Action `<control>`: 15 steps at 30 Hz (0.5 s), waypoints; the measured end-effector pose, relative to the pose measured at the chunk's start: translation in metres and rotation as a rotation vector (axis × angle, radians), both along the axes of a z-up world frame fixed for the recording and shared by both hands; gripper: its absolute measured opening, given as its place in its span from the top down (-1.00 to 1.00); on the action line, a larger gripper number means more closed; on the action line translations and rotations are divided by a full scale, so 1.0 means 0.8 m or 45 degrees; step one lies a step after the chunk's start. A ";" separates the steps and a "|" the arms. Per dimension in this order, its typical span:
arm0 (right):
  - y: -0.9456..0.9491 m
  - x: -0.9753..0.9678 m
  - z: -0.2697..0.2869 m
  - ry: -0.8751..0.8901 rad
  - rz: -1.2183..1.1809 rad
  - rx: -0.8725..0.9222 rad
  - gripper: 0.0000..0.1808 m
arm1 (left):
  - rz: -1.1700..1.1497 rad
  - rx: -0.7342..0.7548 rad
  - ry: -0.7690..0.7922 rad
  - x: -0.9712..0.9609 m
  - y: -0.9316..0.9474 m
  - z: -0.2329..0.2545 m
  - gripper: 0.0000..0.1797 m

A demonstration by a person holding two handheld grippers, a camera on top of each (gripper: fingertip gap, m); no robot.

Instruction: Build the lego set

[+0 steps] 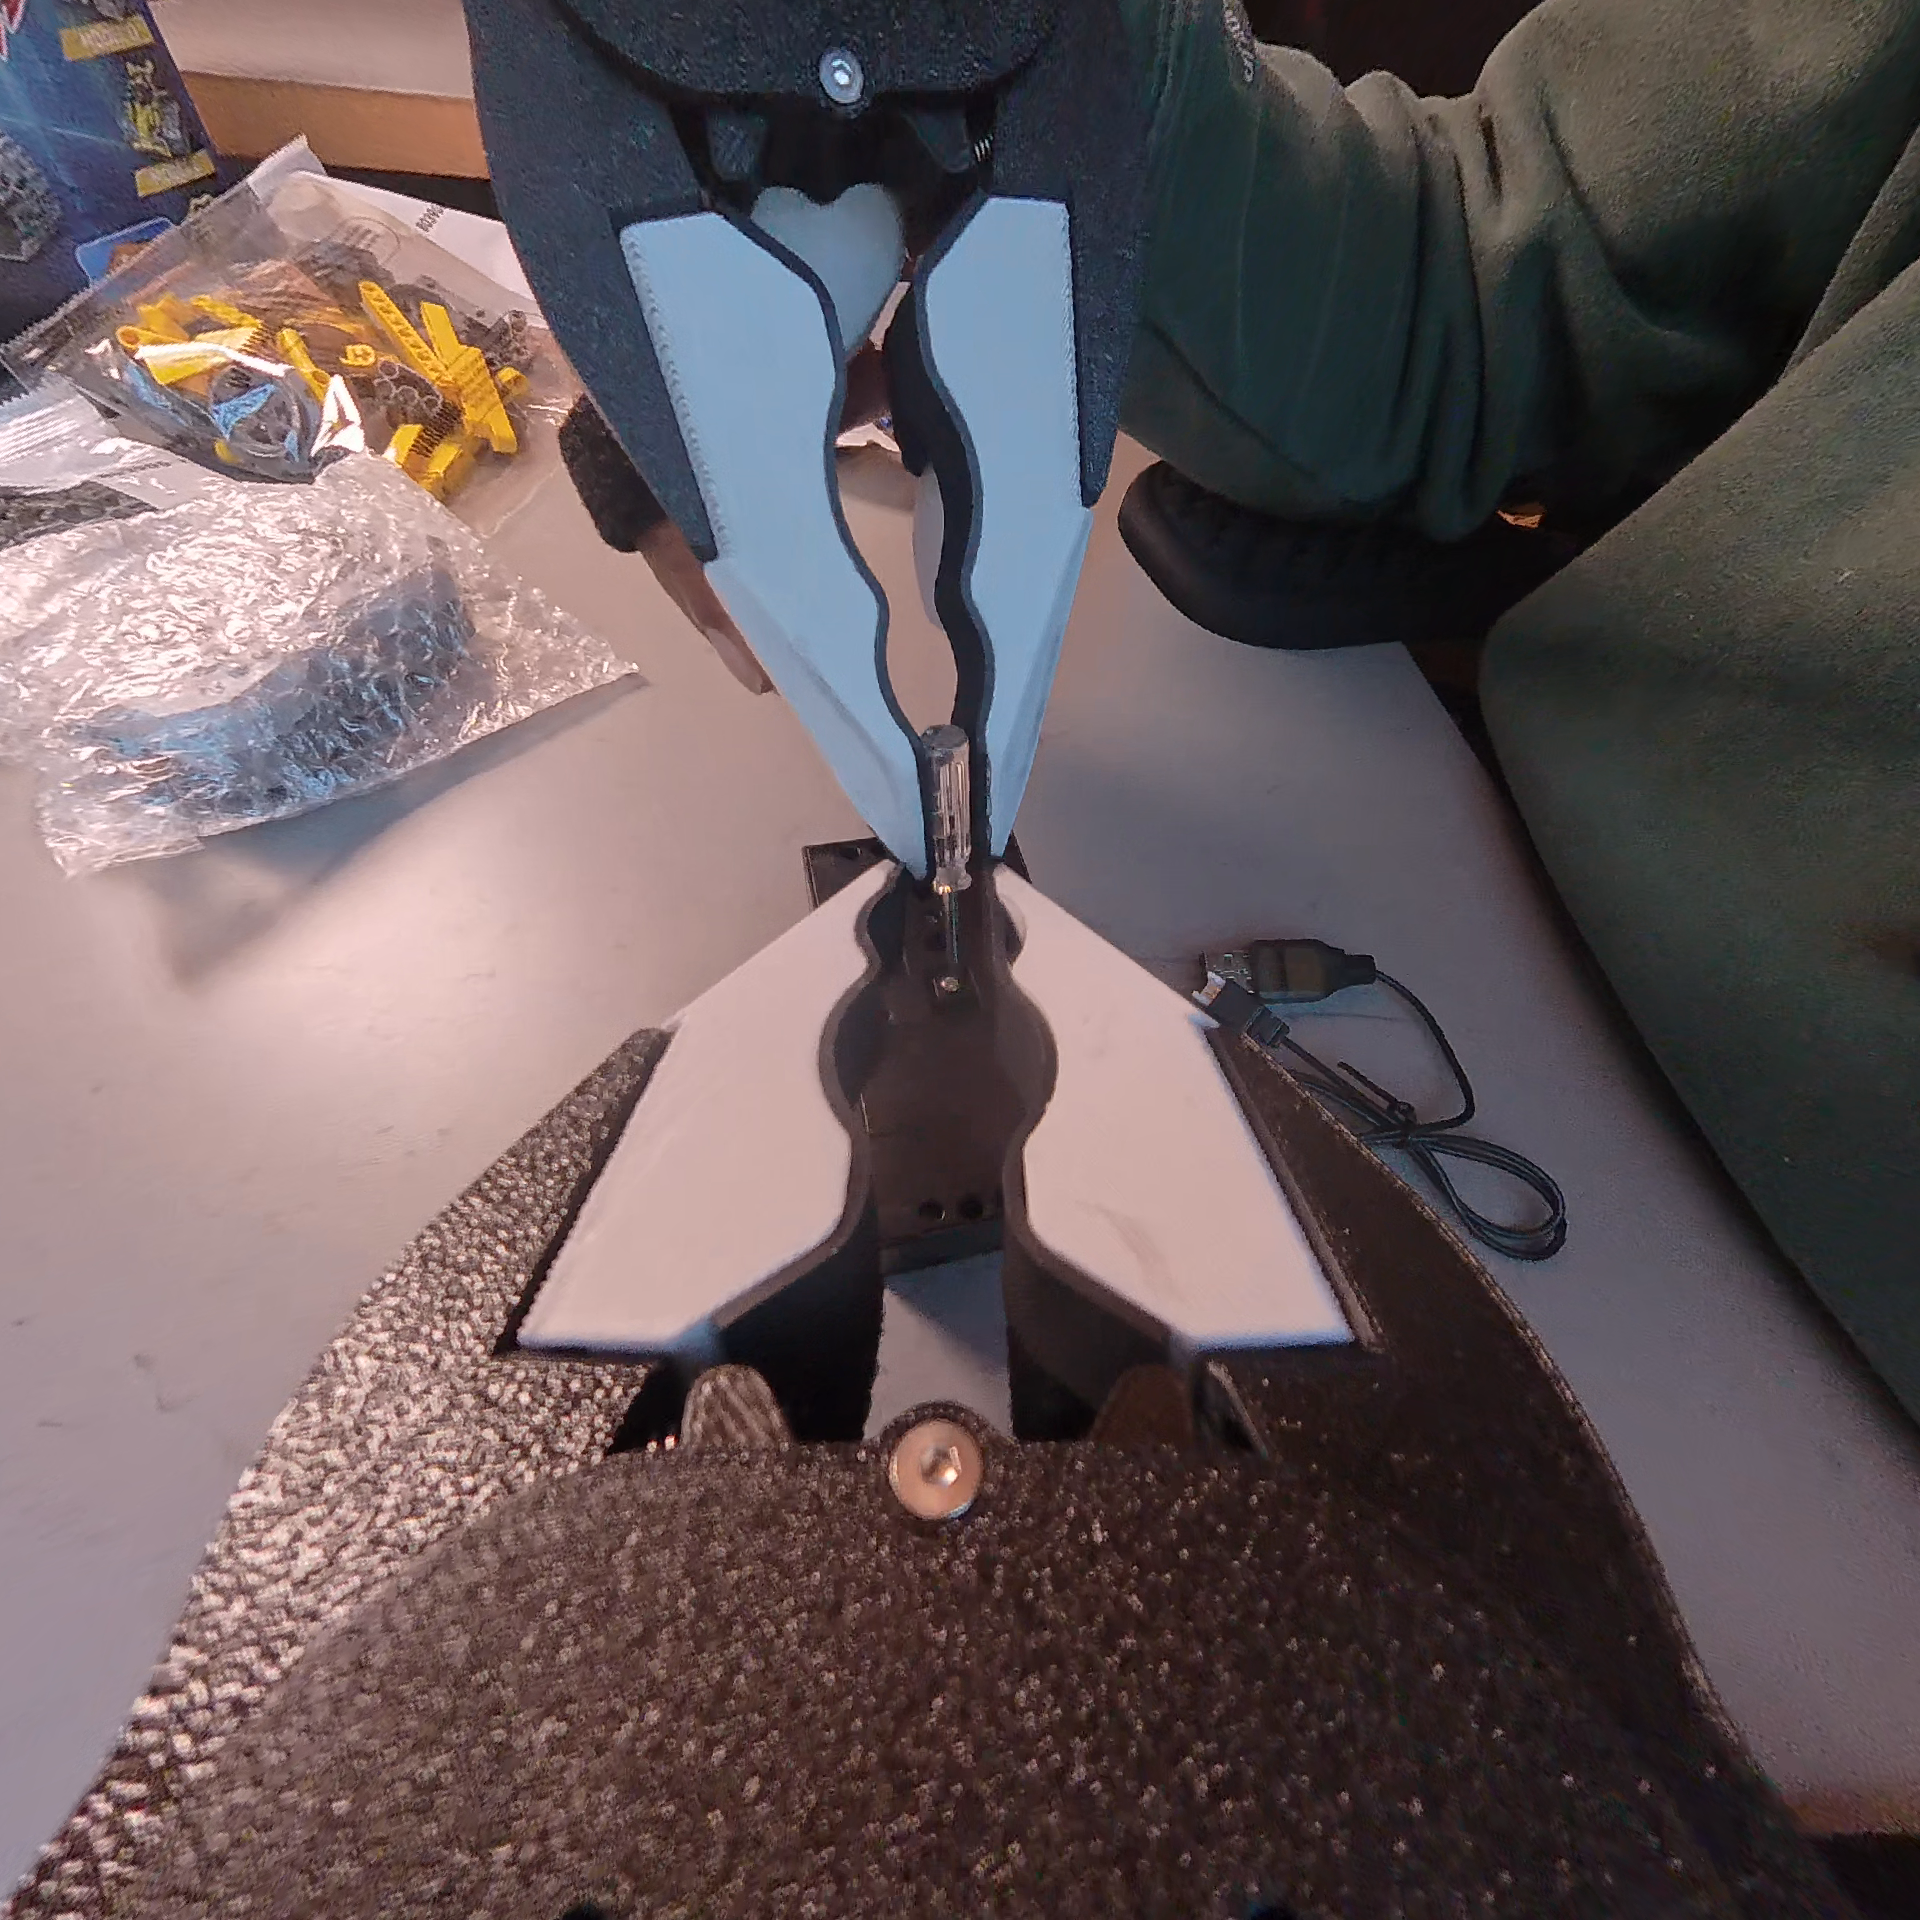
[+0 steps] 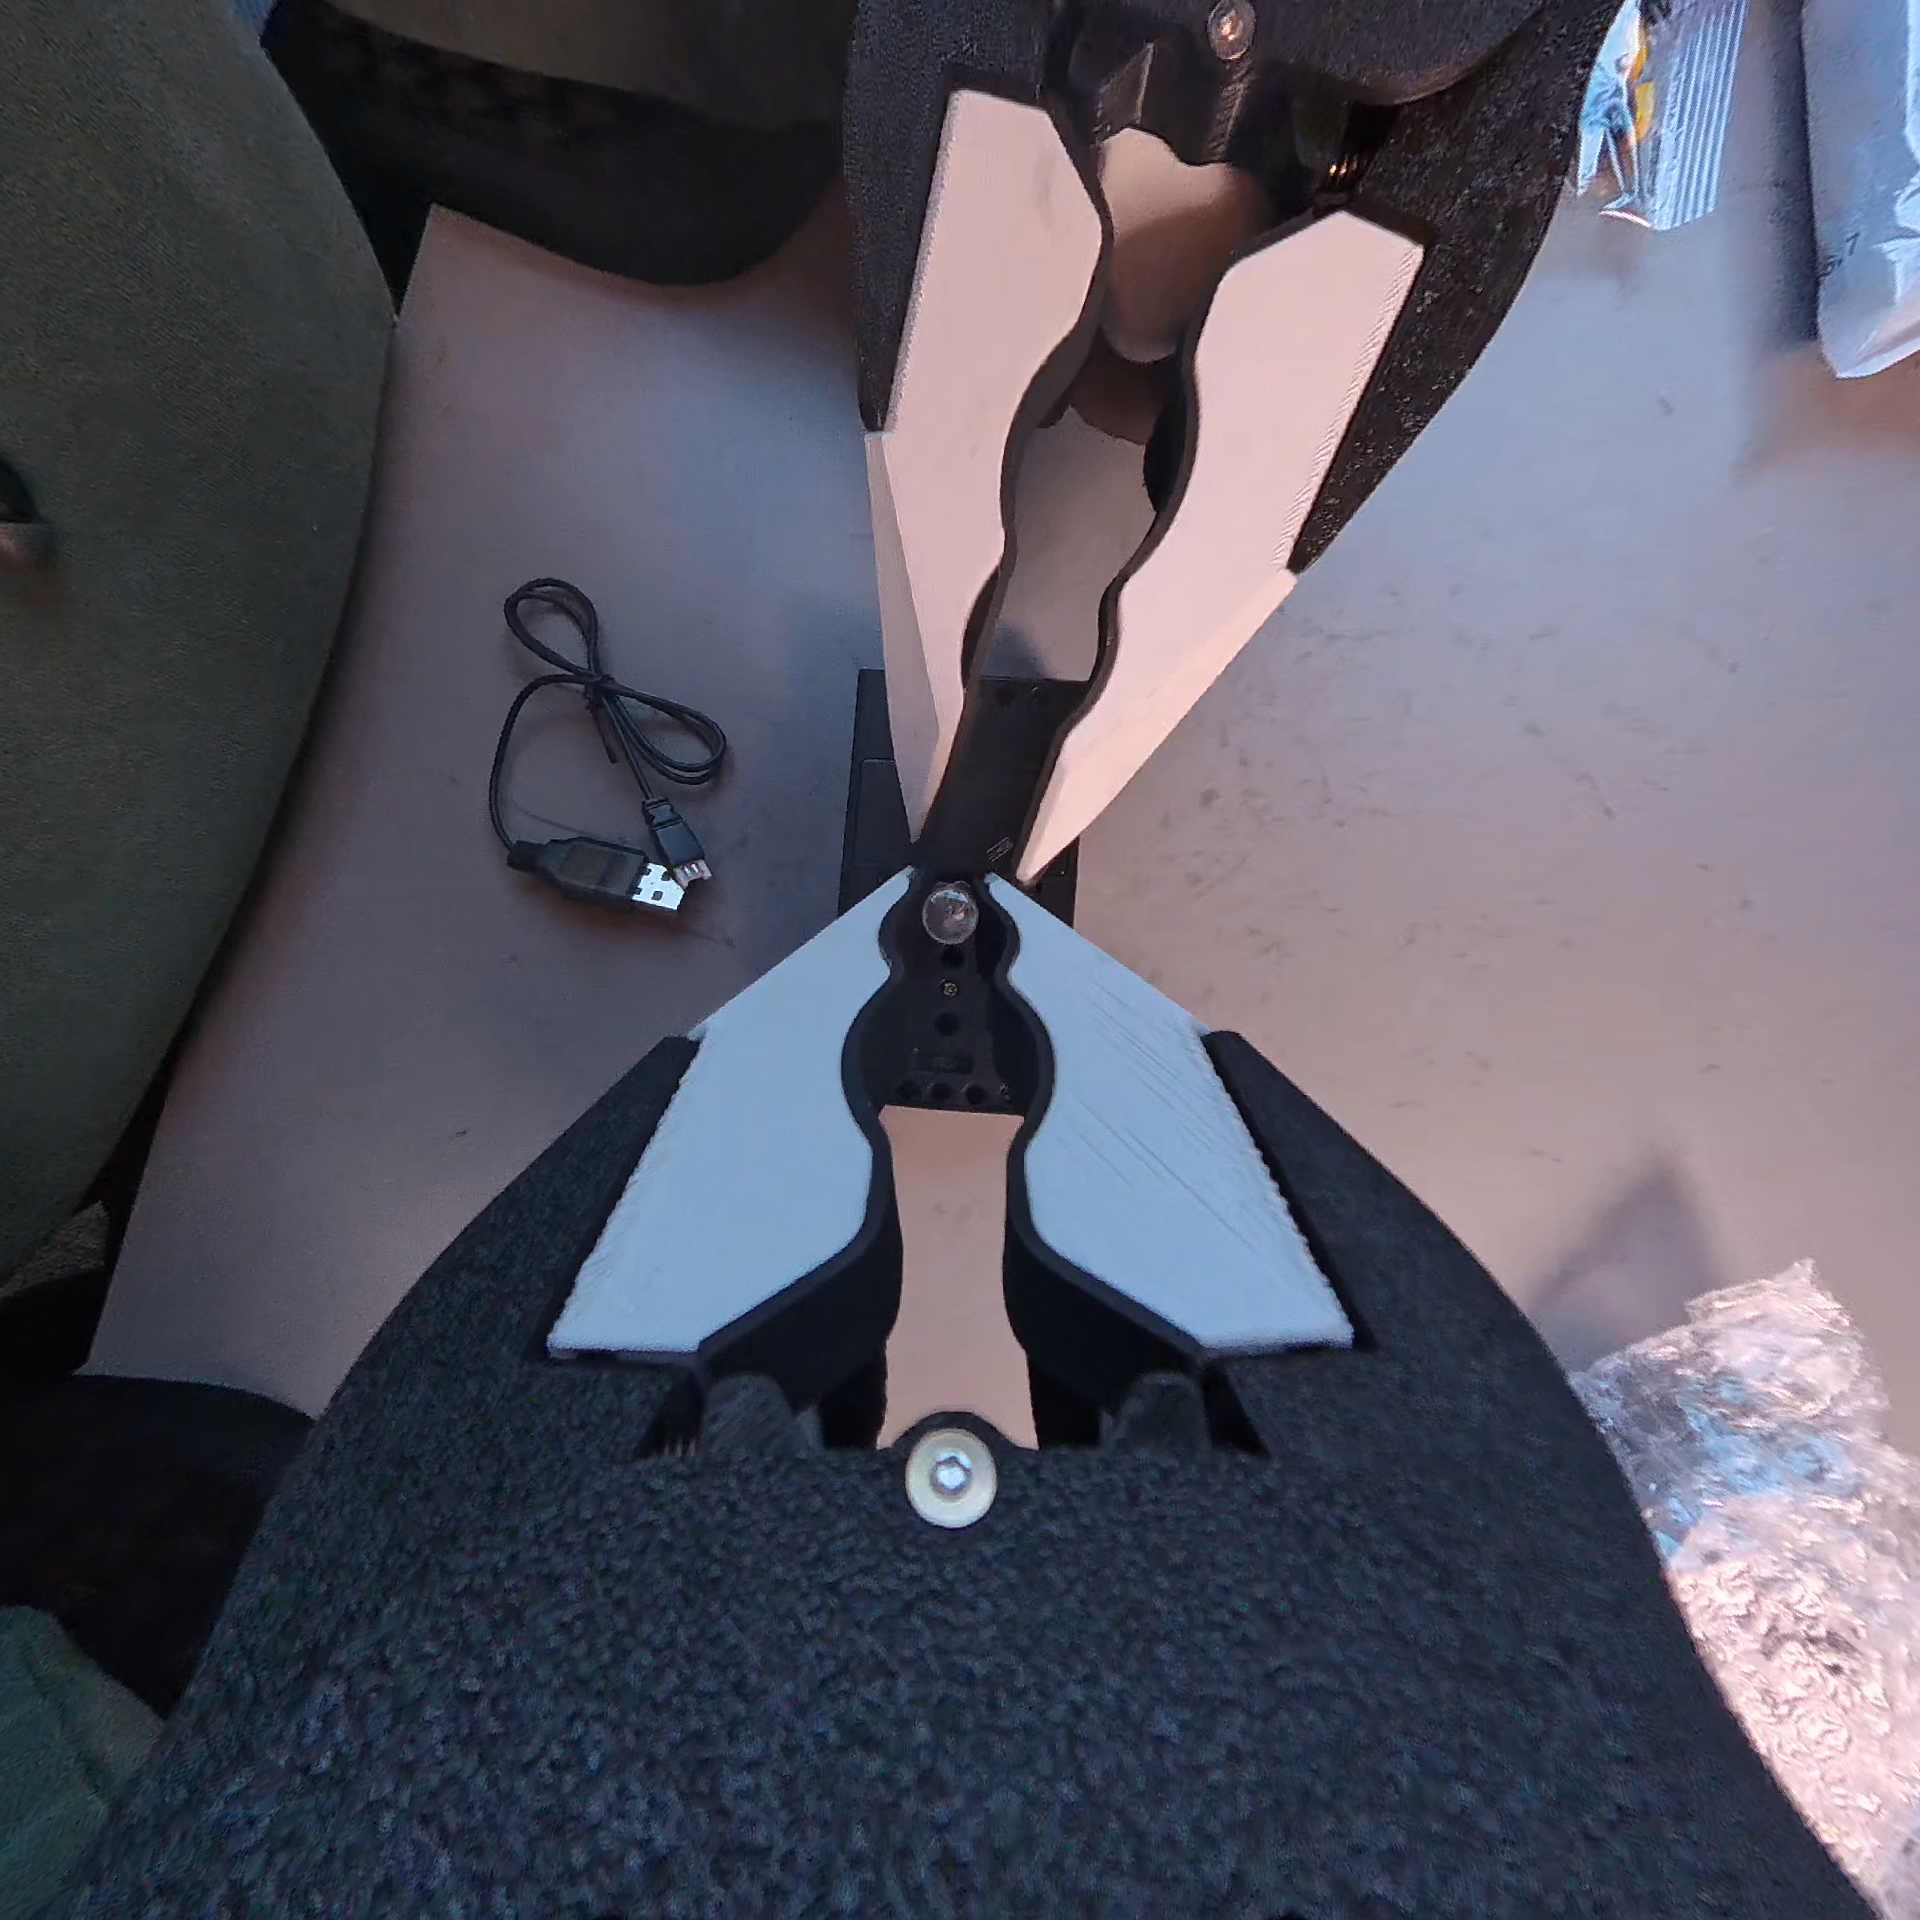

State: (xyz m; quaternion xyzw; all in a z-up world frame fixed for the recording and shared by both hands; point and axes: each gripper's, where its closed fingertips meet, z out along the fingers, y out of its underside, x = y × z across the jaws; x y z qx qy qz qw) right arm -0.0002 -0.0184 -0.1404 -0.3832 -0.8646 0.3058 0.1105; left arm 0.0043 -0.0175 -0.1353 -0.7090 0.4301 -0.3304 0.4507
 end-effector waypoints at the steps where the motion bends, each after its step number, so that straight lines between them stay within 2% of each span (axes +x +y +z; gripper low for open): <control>1: 0.000 0.000 -0.001 -0.003 -0.003 0.008 0.94 | 0.003 0.001 0.006 0.000 0.000 -0.001 0.86; 15: -0.001 -0.002 -0.004 -0.023 -0.015 0.064 0.94 | 0.015 0.005 0.037 0.000 0.002 -0.004 0.87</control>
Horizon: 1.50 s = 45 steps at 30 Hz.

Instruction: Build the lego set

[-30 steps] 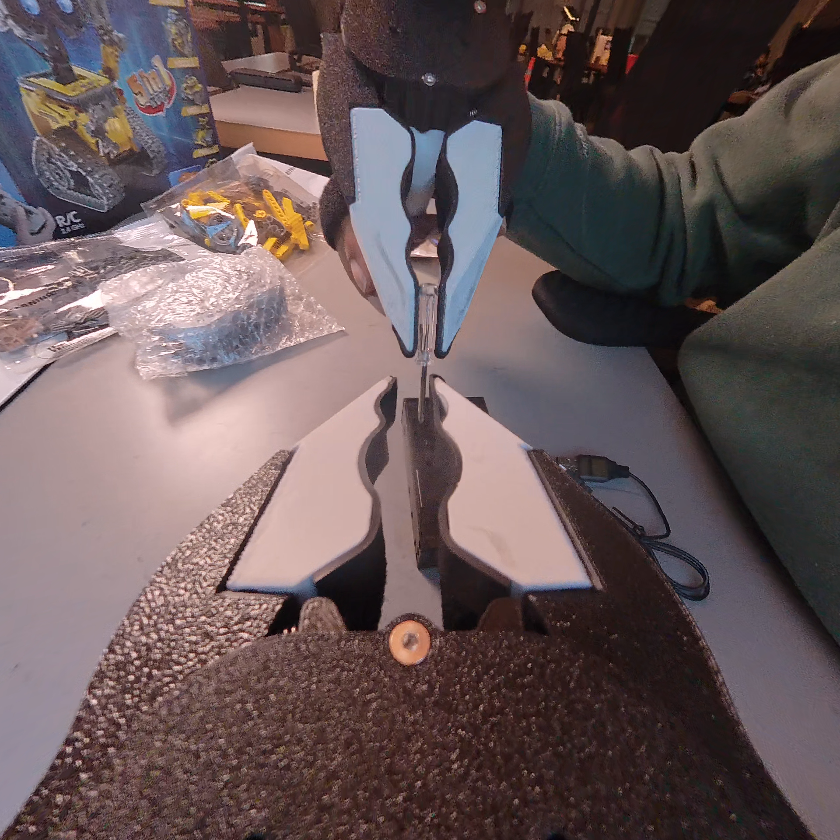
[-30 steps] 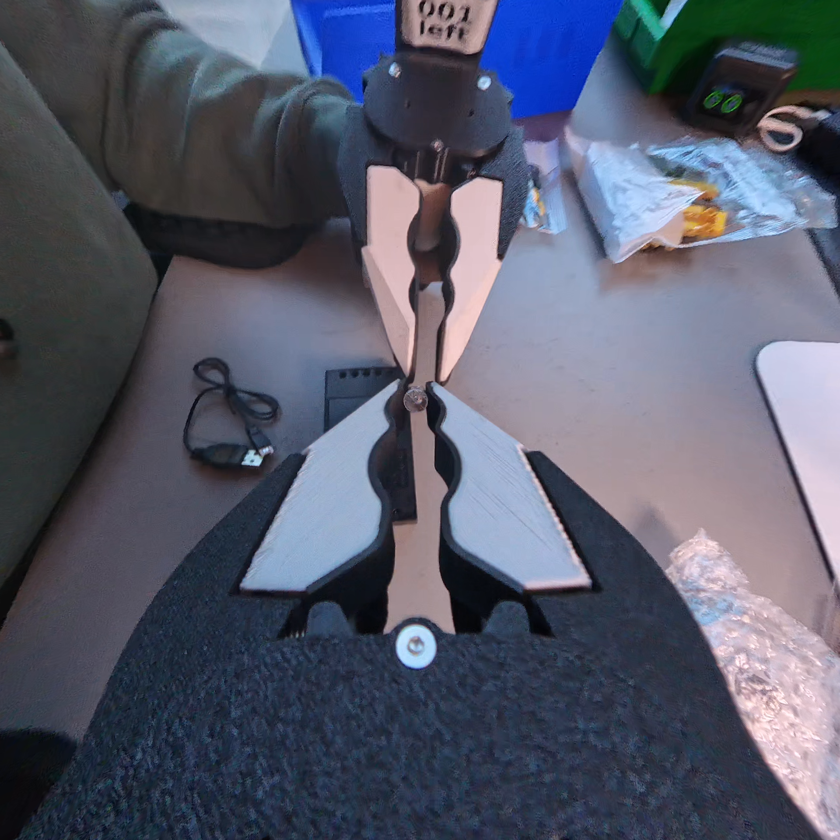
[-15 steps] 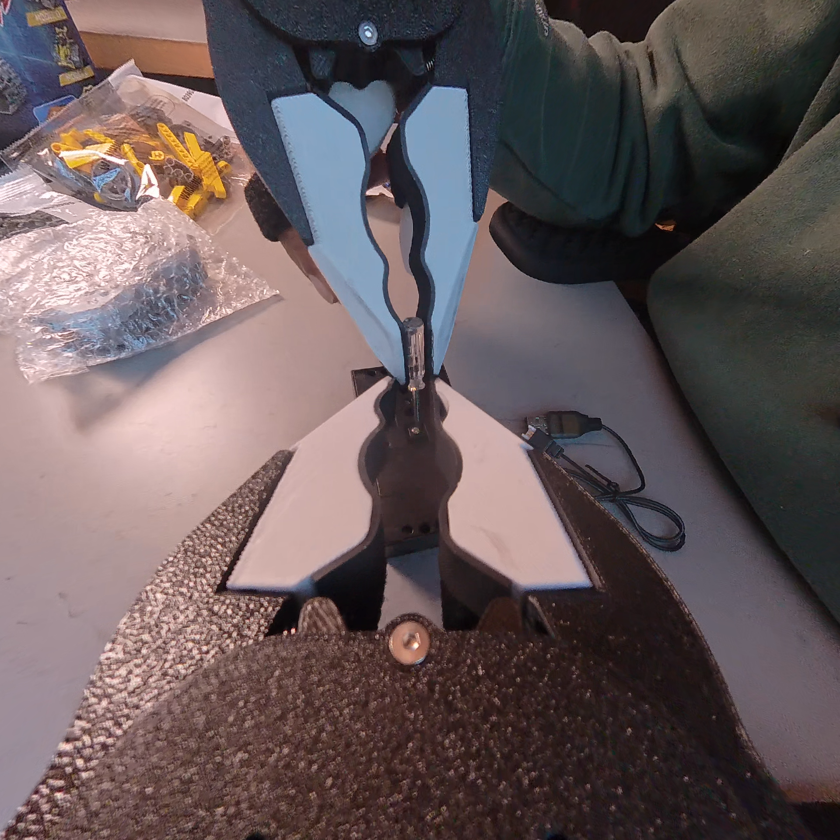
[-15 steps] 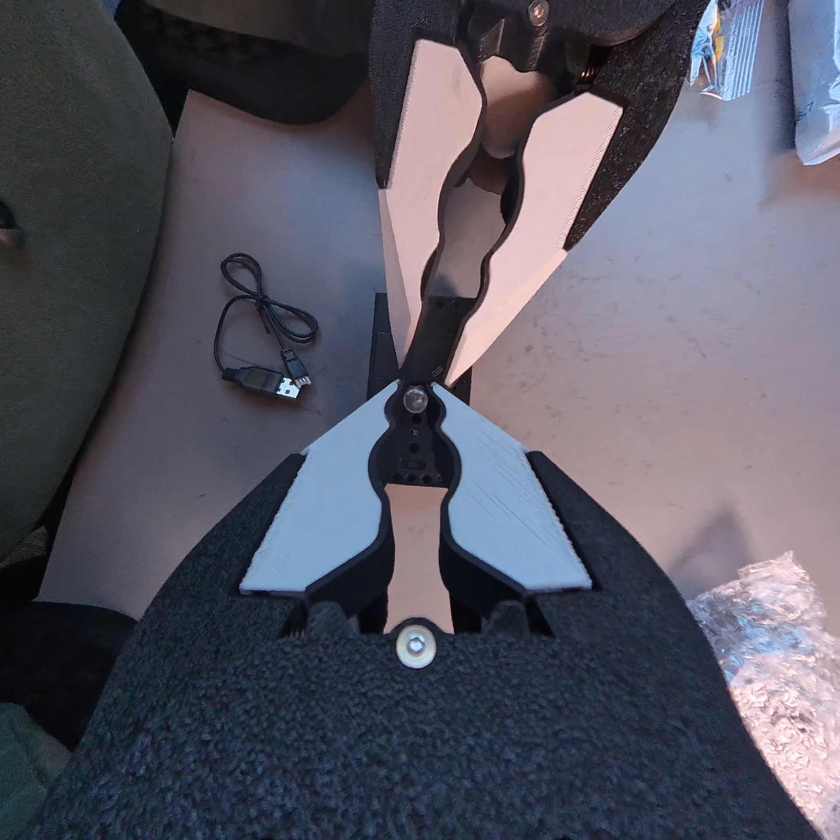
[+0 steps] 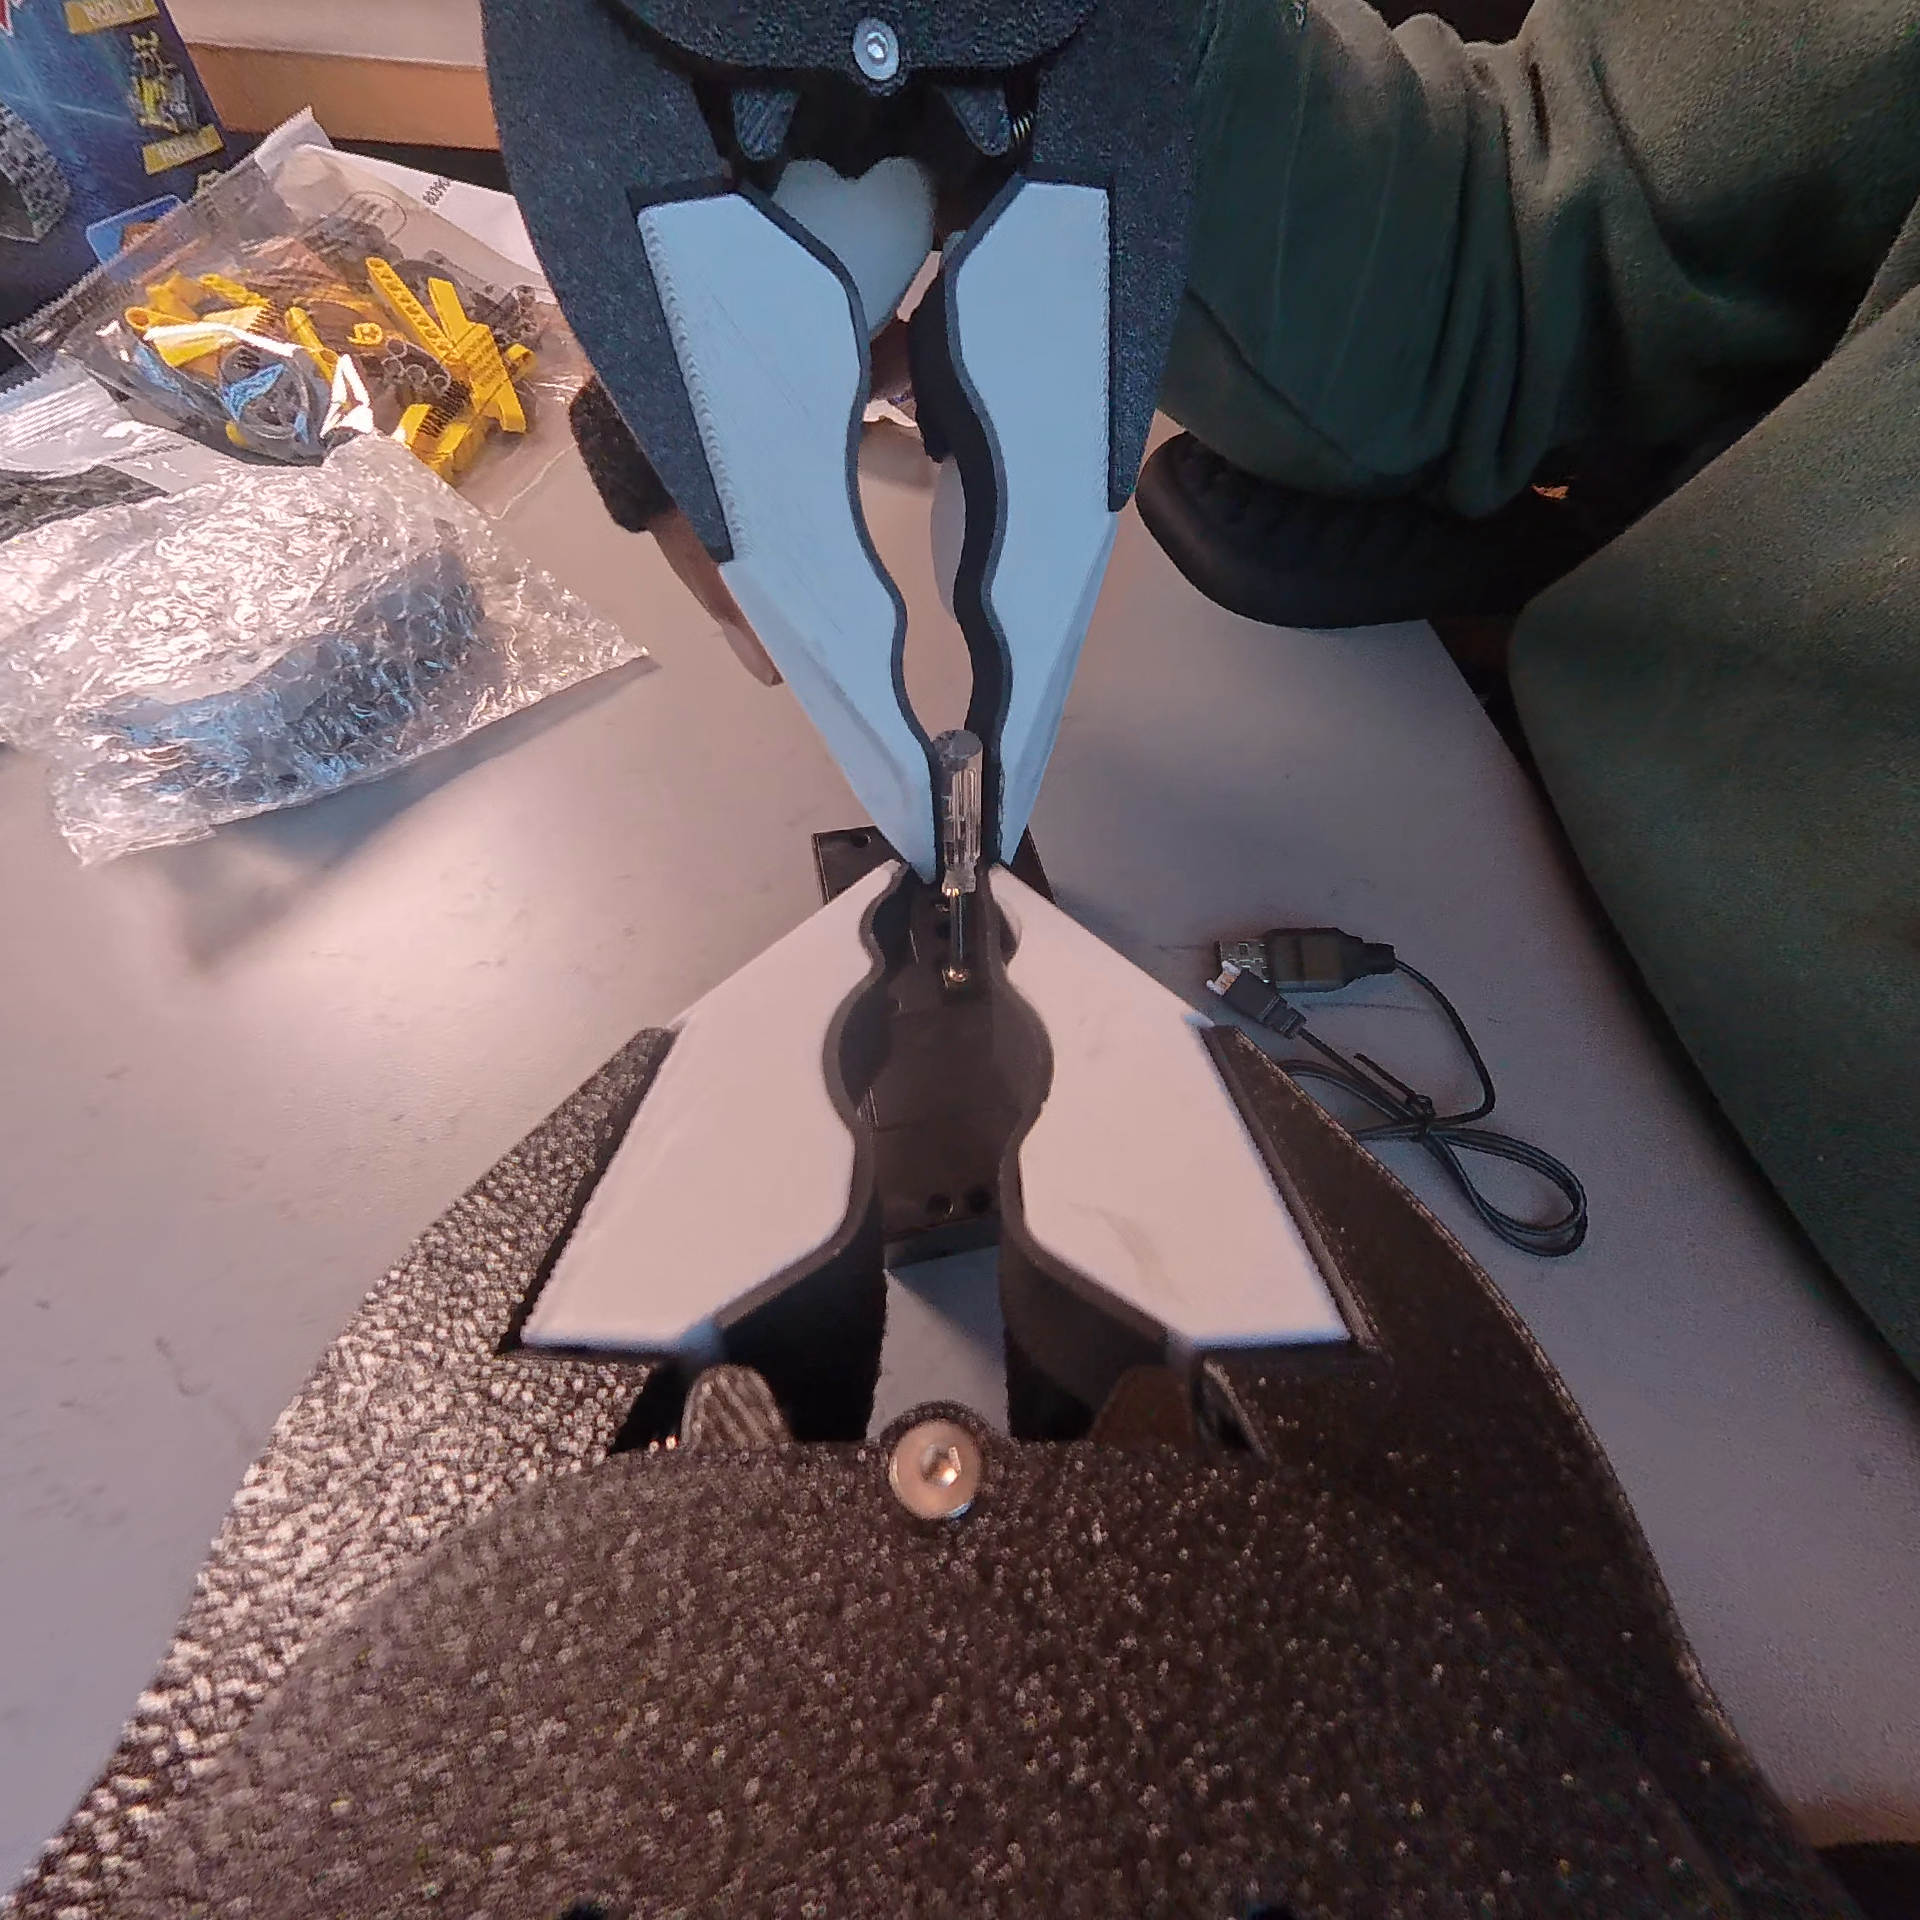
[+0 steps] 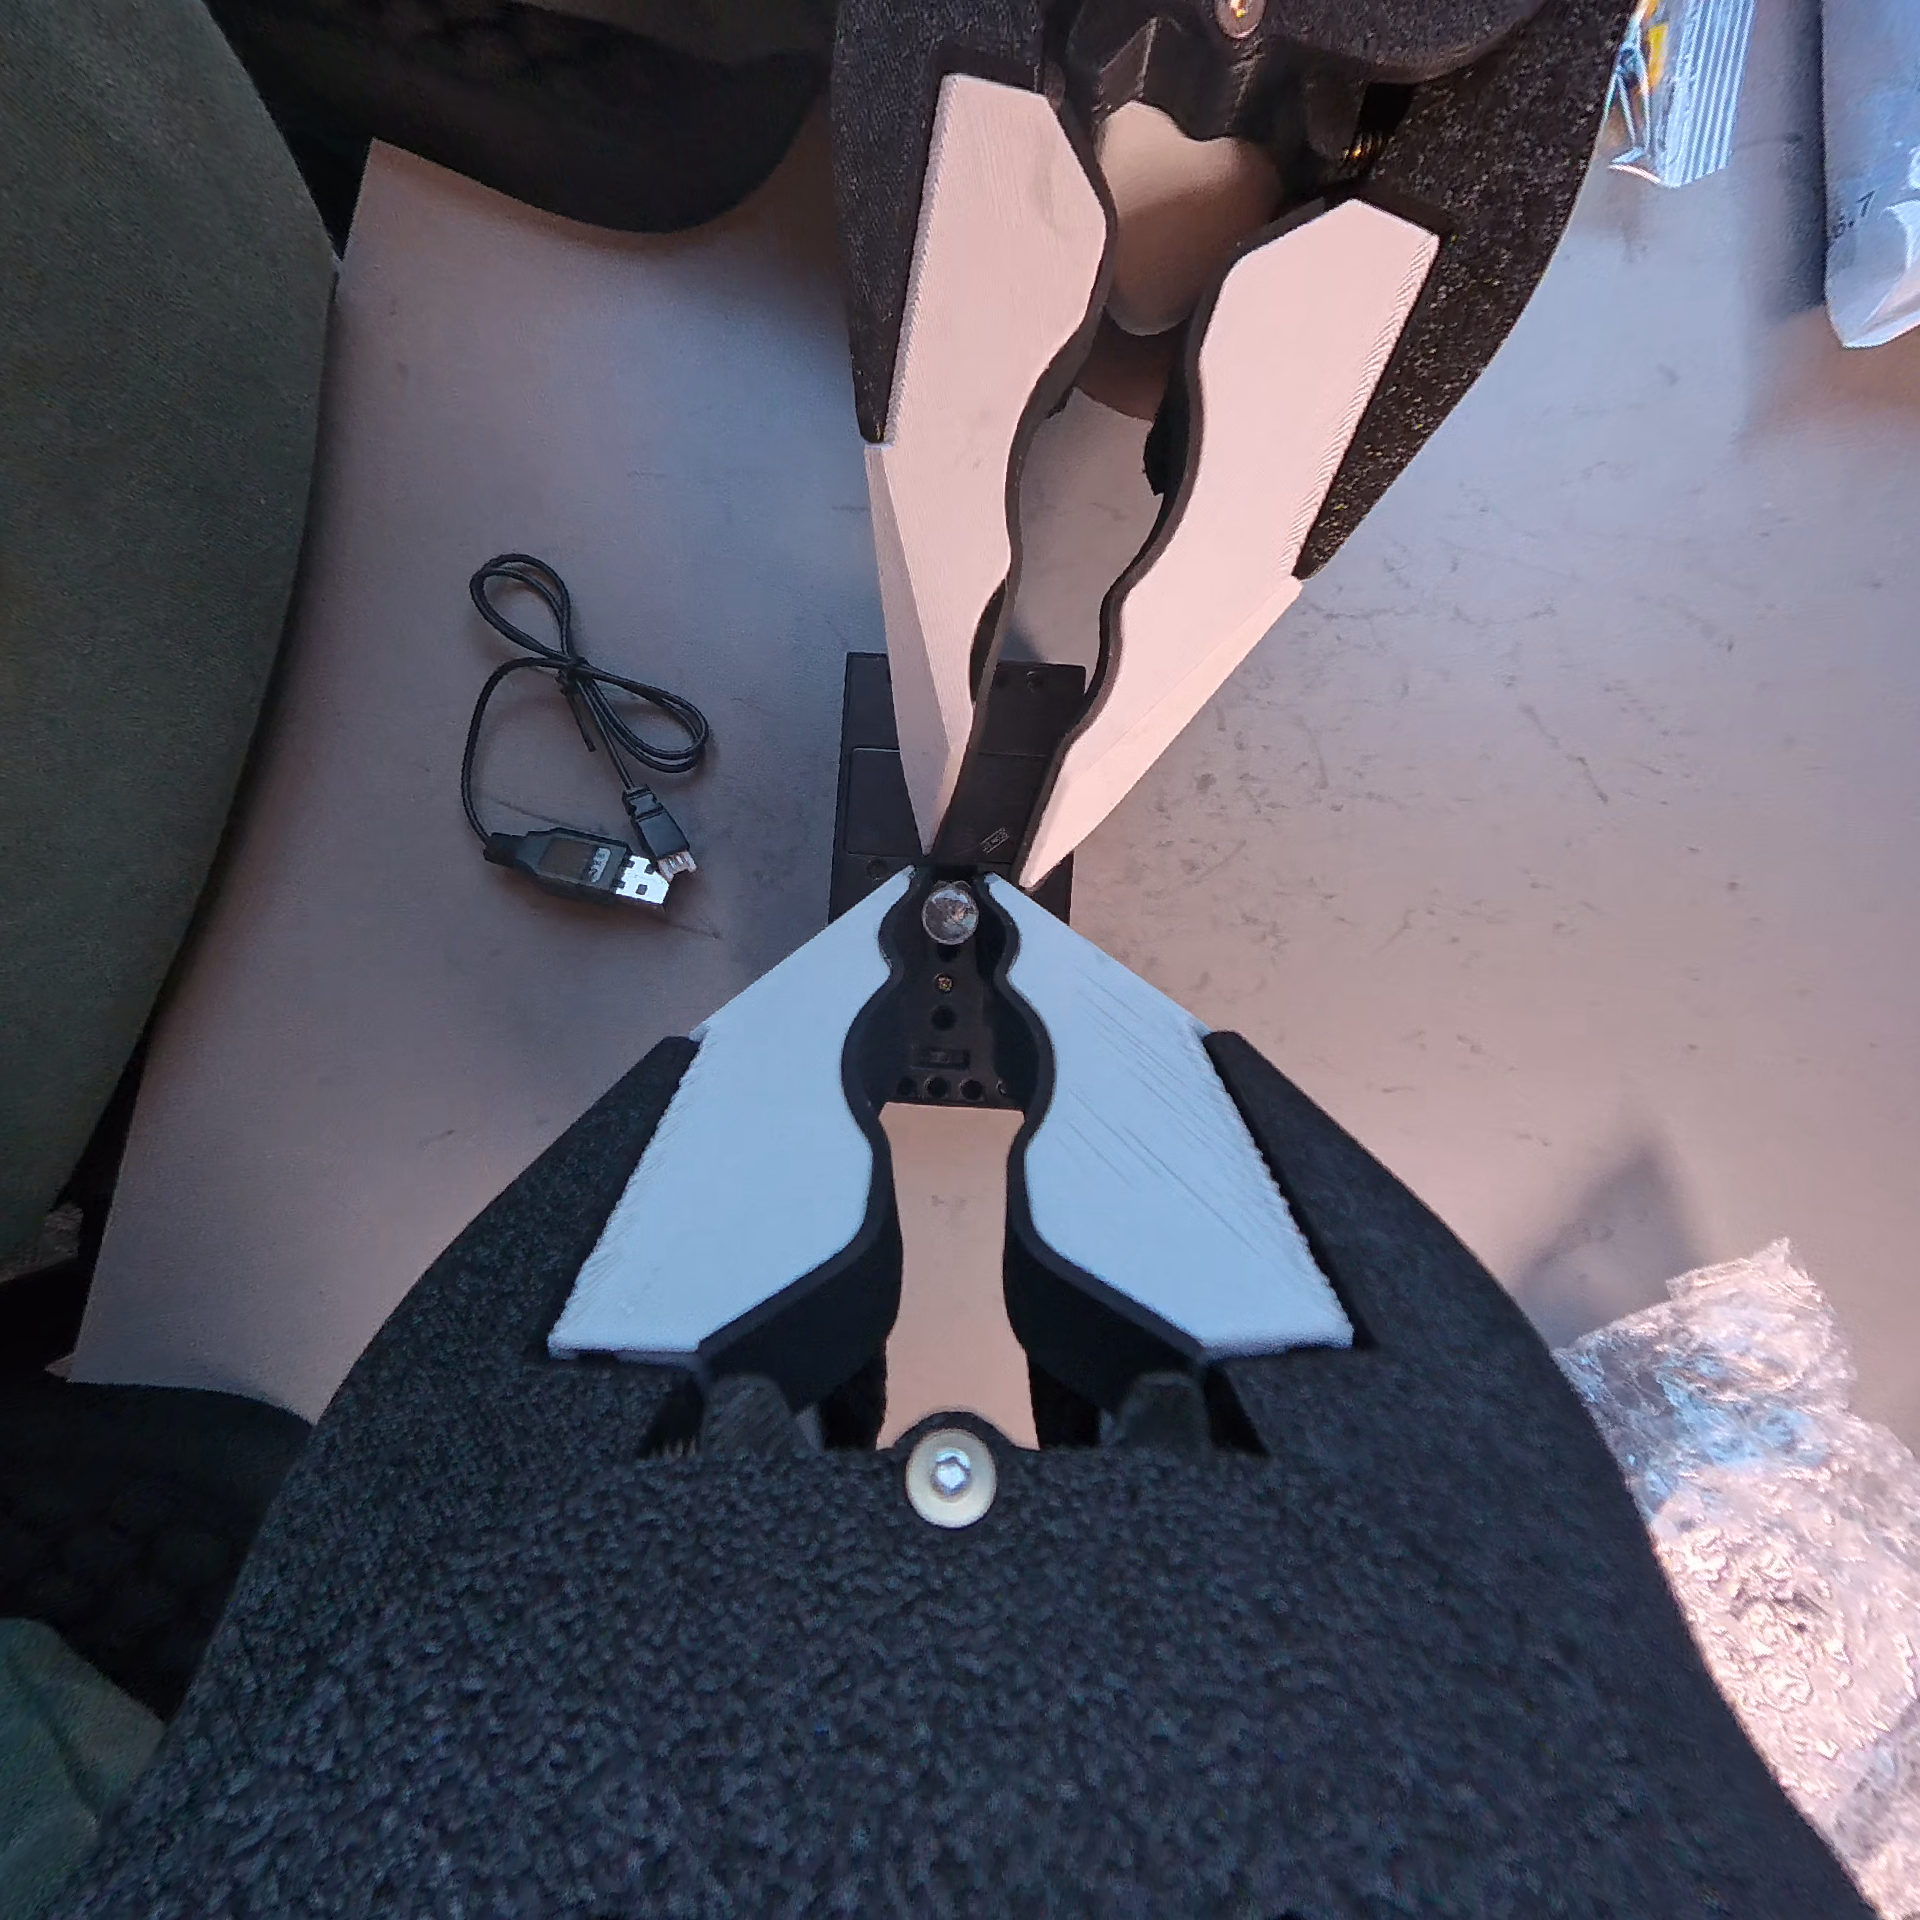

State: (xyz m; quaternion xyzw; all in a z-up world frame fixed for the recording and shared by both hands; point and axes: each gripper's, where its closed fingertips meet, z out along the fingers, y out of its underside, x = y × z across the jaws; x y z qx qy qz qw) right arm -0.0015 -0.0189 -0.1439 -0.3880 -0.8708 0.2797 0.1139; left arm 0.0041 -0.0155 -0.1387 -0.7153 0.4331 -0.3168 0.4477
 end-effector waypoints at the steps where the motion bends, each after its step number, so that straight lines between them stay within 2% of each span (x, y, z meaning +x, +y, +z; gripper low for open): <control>1: 0.000 0.000 0.000 -0.002 -0.002 0.004 0.94 | 0.000 -0.001 0.000 0.000 0.000 0.000 0.87; 14: -0.006 0.004 -0.001 -0.058 -0.014 0.089 0.94 | -0.038 -0.006 0.018 0.004 -0.007 -0.001 0.87; 21: -0.010 -0.003 -0.001 -0.035 -0.016 0.108 0.94 | -0.058 -0.047 0.115 0.003 -0.012 -0.020 0.86; 25: -0.012 -0.004 -0.001 -0.048 -0.014 0.121 0.94 | -0.067 -0.059 0.269 -0.003 -0.016 -0.042 0.71; 29: -0.012 -0.005 -0.002 -0.113 0.039 0.145 0.94 | -0.074 -0.076 0.339 -0.006 -0.023 -0.047 0.47; 31: -0.012 -0.004 -0.002 -0.166 0.080 0.180 0.93 | -0.057 -0.068 0.378 -0.008 -0.023 -0.047 0.44; 38: -0.008 -0.002 -0.006 -0.255 0.142 0.258 0.93 | -0.041 -0.093 0.385 -0.014 -0.024 -0.047 0.52; 41: -0.009 -0.001 -0.006 -0.256 0.147 0.285 0.93 | -0.042 -0.055 0.369 -0.015 -0.020 -0.045 0.63; 45: -0.009 -0.001 -0.007 -0.277 0.170 0.336 0.93 | -0.042 -0.017 0.246 -0.006 -0.015 -0.029 0.76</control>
